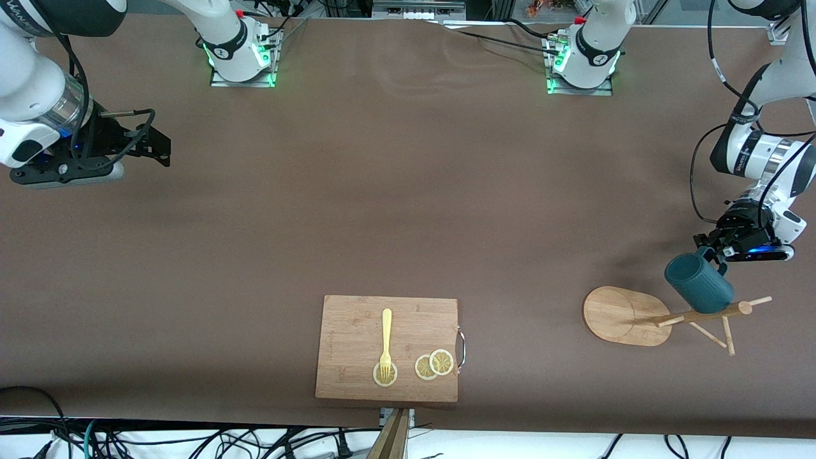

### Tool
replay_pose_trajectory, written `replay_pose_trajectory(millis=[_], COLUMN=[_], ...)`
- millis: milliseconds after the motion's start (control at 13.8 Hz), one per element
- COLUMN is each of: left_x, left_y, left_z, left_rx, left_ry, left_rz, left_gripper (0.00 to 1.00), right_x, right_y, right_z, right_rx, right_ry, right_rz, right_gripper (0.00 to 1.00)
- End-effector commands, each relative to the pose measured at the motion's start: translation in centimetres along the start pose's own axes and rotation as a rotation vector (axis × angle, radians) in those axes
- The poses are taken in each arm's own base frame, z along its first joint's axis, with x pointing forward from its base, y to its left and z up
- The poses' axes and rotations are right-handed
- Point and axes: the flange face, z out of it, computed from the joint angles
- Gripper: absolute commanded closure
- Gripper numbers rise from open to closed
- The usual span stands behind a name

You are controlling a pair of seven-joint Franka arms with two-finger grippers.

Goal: Pass cup and hang on rack
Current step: 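Open the left gripper and pull it back from the mug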

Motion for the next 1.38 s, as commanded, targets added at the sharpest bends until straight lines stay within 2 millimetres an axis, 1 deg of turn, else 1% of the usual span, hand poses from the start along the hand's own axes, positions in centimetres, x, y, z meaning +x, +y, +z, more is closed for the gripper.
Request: replay_pose_trajectory(millis=[0, 72, 290, 434, 507, 579, 652, 724, 796, 941, 1086, 1231, 1303], left_x=[0.8, 0.8, 0.3, -0.6, -1.4, -2.1, -2.9, -3.7, -4.7, -6.7, -8.4, -10.1, -10.4], left_y=[0.5, 0.5, 1.4, 2.4, 2.1, 1.6, 1.6, 1.9, 2.9, 5.1, 6.3, 8.5, 10.0], left_z=[0.2, -0.1, 0.0, -0.9, -1.2, -1.9, -2.7, -3.3, -3.3, -2.6, -1.4, 1.8, 3.4], left_rx=[-0.04, -0.038, -0.001, 0.078, 0.152, 0.231, 0.324, 0.407, 0.482, 0.657, 0.785, 0.953, 1.049], left_ry=[0.0, 0.003, -0.023, -0.049, -0.088, -0.125, -0.17, -0.211, -0.256, -0.362, -0.438, -0.525, -0.543], left_rz=[-0.001, 0.0, 0.018, 0.027, 0.015, -0.003, -0.016, -0.021, -0.014, 0.012, 0.026, 0.085, 0.106], left_gripper=[0.32, 0.0, 0.0, 0.0, 0.0, 0.0, 0.0, 0.0, 0.0, 0.0, 0.0, 0.0, 0.0], right_x=[-0.1, -0.1, -0.1, -0.2, 0.0, 0.0, 0.0, 0.0, -0.1, -0.1, 0.0, -0.1, 0.0], right_y=[-0.5, -0.7, -0.8, -1.2, -1.7, -1.7, -1.7, -1.7, -1.7, -1.6, -1.6, -1.6, -1.6], right_z=[-0.7, -0.7, -0.8, -0.9, -1.0, -0.9, -1.0, -1.0, -1.1, -1.1, -1.0, -1.1, -1.0], right_rx=[-0.001, -0.001, -0.002, -0.001, -0.007, -0.009, -0.009, -0.008, -0.006, -0.006, -0.008, -0.008, -0.008], right_ry=[0.004, 0.003, 0.005, 0.009, 0.018, 0.016, 0.019, 0.019, 0.021, 0.018, 0.018, 0.019, 0.016], right_rz=[-0.006, -0.009, -0.014, -0.02, -0.031, -0.029, -0.029, -0.029, -0.029, -0.028, -0.028, -0.028, -0.028], right_gripper=[0.0, 0.0, 0.0, 0.0, 0.0, 0.0, 0.0, 0.0, 0.0, 0.0, 0.0, 0.0, 0.0])
